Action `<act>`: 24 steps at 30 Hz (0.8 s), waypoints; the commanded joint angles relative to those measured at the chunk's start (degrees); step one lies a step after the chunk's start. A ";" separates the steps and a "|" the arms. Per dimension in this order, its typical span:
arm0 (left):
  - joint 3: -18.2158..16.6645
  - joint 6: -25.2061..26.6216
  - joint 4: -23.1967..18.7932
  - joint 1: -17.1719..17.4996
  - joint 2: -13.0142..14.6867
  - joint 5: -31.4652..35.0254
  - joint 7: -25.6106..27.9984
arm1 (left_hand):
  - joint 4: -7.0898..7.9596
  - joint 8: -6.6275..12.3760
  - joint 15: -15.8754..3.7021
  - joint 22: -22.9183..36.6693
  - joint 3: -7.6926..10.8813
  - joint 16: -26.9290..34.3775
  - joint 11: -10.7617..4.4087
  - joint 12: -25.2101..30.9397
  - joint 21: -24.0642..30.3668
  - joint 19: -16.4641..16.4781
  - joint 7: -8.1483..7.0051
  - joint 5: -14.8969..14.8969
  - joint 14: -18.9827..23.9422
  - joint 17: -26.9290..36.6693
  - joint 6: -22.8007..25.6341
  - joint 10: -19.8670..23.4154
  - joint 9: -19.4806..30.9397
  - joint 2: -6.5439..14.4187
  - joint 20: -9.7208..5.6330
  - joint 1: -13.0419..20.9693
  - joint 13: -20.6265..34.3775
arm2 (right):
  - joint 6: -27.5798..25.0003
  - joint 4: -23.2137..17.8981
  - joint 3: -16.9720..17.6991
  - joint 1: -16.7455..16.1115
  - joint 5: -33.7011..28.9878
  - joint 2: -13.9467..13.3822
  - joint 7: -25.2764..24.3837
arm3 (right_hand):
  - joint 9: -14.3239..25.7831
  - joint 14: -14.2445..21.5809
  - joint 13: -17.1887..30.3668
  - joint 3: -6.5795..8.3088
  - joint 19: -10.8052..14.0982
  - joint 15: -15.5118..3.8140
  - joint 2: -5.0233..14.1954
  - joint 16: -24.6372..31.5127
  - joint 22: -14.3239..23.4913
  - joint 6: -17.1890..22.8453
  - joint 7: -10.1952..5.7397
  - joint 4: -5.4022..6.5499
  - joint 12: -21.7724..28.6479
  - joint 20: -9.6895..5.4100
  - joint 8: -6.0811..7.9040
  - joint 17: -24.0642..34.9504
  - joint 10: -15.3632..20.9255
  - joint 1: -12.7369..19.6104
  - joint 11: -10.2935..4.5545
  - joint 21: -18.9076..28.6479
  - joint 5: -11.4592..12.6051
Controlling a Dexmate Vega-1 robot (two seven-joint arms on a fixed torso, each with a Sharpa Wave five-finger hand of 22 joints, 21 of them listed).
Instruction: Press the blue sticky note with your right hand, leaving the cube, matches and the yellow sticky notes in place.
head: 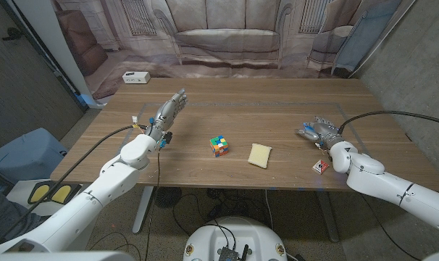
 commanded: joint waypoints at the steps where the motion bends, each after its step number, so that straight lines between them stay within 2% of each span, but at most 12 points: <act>1: -0.21 0.05 -0.32 0.36 0.18 0.00 0.18 | -0.46 0.00 0.09 0.31 0.05 -0.05 0.10 -0.17 -0.25 -0.02 -0.18 -0.19 0.23 0.26 0.40 0.31 0.25 0.37 0.24 -0.13 0.12 | -1.62 0.17 -1.54 0.82 -0.63 -0.08 1.69 | 0.30 -13.54 0.18 0.21 -11.39 0.18 -0.23 0.23 0.22 2.77 0.24 -0.05 0.61 0.38 1.08 0.12 -6.44 0.46 -0.01 0.25 0.15; 8: -0.48 -0.15 -0.49 0.84 0.27 -0.15 0.38 | -0.53 0.00 0.05 0.31 0.05 -0.05 0.05 -0.17 -0.30 0.04 -0.15 -0.20 0.22 0.26 0.38 0.35 0.25 0.38 0.22 -0.16 0.13 | -2.89 -0.13 -3.53 1.97 -3.51 -0.22 2.64 | 0.31 -13.23 0.17 0.28 -11.35 0.10 -0.18 0.33 0.22 5.63 -0.05 -0.05 0.94 0.45 1.85 0.11 -5.32 0.42 -0.55 0.24 0.16; 12: -0.54 -0.32 -0.42 0.97 0.23 -0.26 0.31 | -0.57 0.00 0.01 0.32 0.04 -0.02 0.14 -0.20 -0.33 0.07 -0.17 -0.20 0.31 0.27 0.40 0.33 0.25 0.39 0.24 -0.18 0.13 | -4.58 -0.55 -5.93 3.19 -7.58 -0.54 4.16 | 0.30 -13.00 0.14 0.35 -11.19 0.09 -0.12 0.39 0.22 8.98 -1.01 -0.05 1.16 0.43 2.71 0.08 -4.24 0.39 -1.14 0.26 0.18; 18: -0.58 -0.43 -0.51 1.05 0.29 -0.19 0.29 | -0.62 0.02 0.07 0.32 0.05 -0.06 0.29 -0.22 -0.38 0.08 -0.14 -0.20 0.23 0.26 0.45 0.31 0.25 0.42 0.18 -0.20 0.13 | -5.38 -0.69 -5.84 3.05 -8.28 -0.30 4.74 | 0.25 -12.61 0.10 0.35 -11.14 -0.03 -0.17 0.53 0.22 11.71 -0.74 -0.02 1.54 0.27 3.29 0.05 -2.63 0.26 -1.77 0.25 0.19; 20: -0.60 -0.43 -0.57 1.06 0.35 -0.17 0.26 | -0.64 0.01 0.04 0.32 0.05 -0.06 0.09 -0.21 -0.40 0.11 -0.15 -0.20 0.22 0.26 0.43 0.35 0.25 0.43 0.18 -0.21 0.13 | -5.64 -0.90 -5.51 2.74 -8.21 -0.30 4.60 | 0.24 -12.59 0.10 0.35 -11.13 -0.04 -0.17 0.53 0.22 11.98 -0.91 -0.01 1.53 0.21 3.35 0.05 -2.58 0.24 -1.77 0.25 0.19; 24: -0.58 -0.42 -0.67 1.00 0.38 -0.16 0.14 | -0.68 0.01 0.06 0.32 0.06 -0.07 0.19 -0.26 -0.44 0.09 -0.13 -0.20 0.20 0.26 0.43 0.27 0.25 0.45 0.19 -0.22 0.13 | -5.45 -1.42 -4.29 1.68 -7.39 -0.47 3.45 | 0.20 -12.56 0.09 0.32 -11.13 -0.10 -0.23 0.54 0.22 10.30 -1.18 0.03 1.32 0.15 2.38 0.04 -2.75 0.12 -1.64 0.23 0.19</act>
